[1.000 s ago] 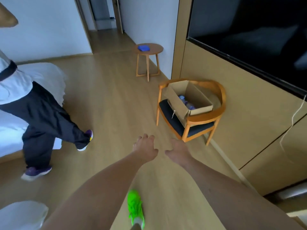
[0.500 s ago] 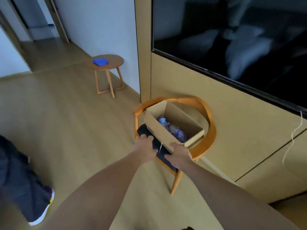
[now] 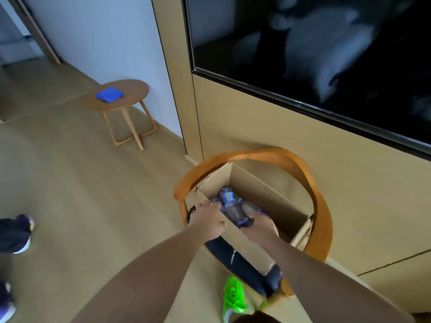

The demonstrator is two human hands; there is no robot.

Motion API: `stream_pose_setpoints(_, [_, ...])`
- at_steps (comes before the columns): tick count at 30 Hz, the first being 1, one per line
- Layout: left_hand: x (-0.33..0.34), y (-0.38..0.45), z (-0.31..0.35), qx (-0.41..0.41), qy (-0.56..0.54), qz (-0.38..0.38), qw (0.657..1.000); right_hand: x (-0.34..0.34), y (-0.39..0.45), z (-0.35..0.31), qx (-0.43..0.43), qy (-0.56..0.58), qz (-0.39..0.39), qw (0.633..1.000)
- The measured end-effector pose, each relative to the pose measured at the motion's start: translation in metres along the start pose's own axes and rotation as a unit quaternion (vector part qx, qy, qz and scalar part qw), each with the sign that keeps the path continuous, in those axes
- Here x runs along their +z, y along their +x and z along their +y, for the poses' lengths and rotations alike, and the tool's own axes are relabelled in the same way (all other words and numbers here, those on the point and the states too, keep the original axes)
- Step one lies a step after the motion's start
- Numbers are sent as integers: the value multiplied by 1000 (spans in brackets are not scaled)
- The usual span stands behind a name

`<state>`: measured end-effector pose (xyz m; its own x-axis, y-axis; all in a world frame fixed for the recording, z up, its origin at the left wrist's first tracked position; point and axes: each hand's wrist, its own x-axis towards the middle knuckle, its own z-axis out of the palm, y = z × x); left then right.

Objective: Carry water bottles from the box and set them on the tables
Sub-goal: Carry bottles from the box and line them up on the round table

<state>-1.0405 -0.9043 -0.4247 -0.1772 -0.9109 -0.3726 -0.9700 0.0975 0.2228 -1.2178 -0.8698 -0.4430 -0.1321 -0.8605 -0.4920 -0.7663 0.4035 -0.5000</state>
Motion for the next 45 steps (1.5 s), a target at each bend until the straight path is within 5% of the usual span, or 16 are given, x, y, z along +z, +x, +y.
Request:
stream_pose_setpoints(14, [5,177,-1,50,30,-125,990,-11,133,17,152,83,-33,984])
stream_pose_setpoints(23, [73,250,-18,150,123,-231,953,46,169,60,288,141,-14,947])
stream_pose_setpoints(27, [99,279,-29,220,185,-254,923,68,187,78,327,84,-37,941])
stream_pose_setpoints(32, [118,304,-51,245,235,-259,904,94,200,101,332,-11,-87,939])
stream_pose_setpoints(45, [132,324,-43,289,316,-287,857,130,212,117,308,-64,-24,949])
